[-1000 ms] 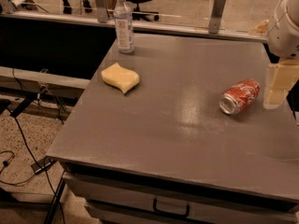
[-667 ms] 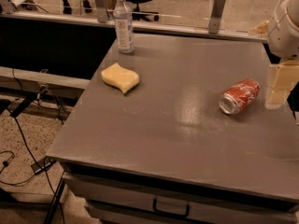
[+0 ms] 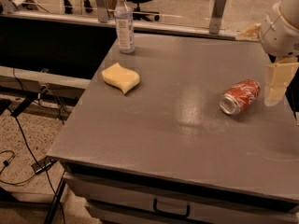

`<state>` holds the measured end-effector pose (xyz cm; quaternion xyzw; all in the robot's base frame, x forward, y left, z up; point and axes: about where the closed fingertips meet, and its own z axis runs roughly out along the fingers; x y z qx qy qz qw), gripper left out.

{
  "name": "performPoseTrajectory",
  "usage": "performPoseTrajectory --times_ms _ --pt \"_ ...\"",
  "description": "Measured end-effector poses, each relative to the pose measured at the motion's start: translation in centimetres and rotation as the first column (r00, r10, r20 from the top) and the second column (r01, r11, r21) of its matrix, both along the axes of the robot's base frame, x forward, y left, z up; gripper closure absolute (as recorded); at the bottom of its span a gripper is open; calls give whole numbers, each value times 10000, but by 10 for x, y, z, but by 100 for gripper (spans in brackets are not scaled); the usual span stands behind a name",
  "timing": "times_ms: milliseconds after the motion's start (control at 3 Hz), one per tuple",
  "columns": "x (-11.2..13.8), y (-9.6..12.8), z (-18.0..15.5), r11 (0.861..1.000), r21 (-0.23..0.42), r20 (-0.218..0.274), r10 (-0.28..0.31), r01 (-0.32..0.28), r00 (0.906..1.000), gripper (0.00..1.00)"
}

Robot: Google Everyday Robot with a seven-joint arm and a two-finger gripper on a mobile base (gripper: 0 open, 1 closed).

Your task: Pick coke can

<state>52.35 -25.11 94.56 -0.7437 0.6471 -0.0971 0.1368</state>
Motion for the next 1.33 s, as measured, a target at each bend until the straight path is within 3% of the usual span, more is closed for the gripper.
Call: performPoseTrajectory --times_ms 333,667,1333 --pt "5 2 -18 9829 -387 -367 1788 -1802 9832 0" --pt "11 0 -40 9532 -824 -610 2866 -2910 9561 0" --pt "26 -1 -65 9077 -1330 -990 3873 -3980 9166 0"
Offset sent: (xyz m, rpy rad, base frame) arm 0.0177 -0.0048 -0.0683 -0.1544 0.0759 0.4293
